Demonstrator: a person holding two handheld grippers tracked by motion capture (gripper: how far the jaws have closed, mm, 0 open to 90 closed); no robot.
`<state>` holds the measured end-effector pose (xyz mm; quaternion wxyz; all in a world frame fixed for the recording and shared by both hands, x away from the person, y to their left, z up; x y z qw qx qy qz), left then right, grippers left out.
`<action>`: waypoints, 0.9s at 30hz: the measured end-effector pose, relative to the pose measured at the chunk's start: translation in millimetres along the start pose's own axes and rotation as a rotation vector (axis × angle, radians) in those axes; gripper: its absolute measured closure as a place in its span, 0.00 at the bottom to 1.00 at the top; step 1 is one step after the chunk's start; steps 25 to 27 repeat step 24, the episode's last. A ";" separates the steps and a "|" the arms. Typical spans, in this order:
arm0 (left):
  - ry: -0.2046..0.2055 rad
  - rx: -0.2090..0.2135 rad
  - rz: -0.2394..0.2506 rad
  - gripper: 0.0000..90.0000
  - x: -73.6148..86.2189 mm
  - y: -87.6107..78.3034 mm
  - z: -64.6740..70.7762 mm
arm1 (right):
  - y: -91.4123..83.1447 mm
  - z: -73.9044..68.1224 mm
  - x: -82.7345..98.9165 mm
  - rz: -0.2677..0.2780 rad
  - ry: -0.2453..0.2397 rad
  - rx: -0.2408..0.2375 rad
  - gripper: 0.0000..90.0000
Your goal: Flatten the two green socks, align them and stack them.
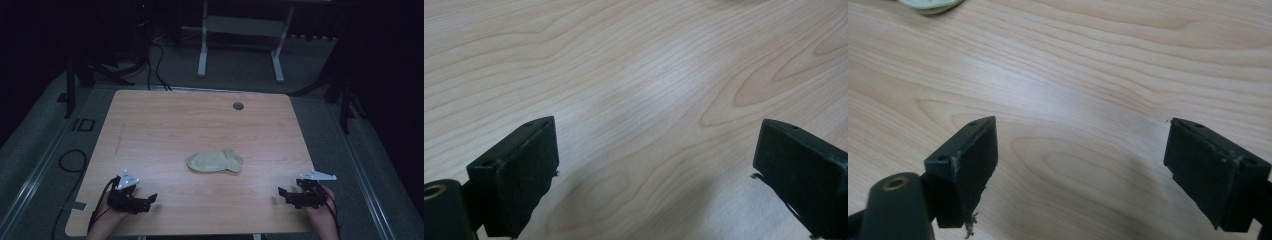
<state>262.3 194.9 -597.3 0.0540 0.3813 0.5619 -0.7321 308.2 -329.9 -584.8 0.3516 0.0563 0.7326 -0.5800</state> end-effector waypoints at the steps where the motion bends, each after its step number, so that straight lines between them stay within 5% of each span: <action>1: -0.001 -0.004 0.002 0.05 2.2 -1.7 -1.0 | -1.2 2.0 1.0 0.005 0.006 0.007 0.15; 9: -0.047 -0.022 0.051 0.05 12.3 -13.6 -13.2 | -6.4 12.1 8.4 0.025 0.047 0.030 0.15; 12: -0.081 -0.040 0.109 0.05 13.6 -19.1 -20.0 | -6.9 19.7 12.0 0.046 0.081 0.072 0.15; 18: -0.123 -0.092 0.148 0.05 19.8 -24.7 -31.2 | -10.5 28.7 13.6 0.101 0.130 0.100 0.15; 27: -0.144 -0.093 0.156 0.05 23.3 -25.8 -35.2 | -7.1 29.1 14.1 0.105 0.132 0.106 0.15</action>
Point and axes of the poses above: each handheld gripper's, and its own axes: y roughly forward along the jaws, x roughly out of its underside, z roughly to its right, the point moved 5 cm from there along y, roughly forward along the jaws, and after that the axes turned 8 degrees about -z, right-handed, at the moved point
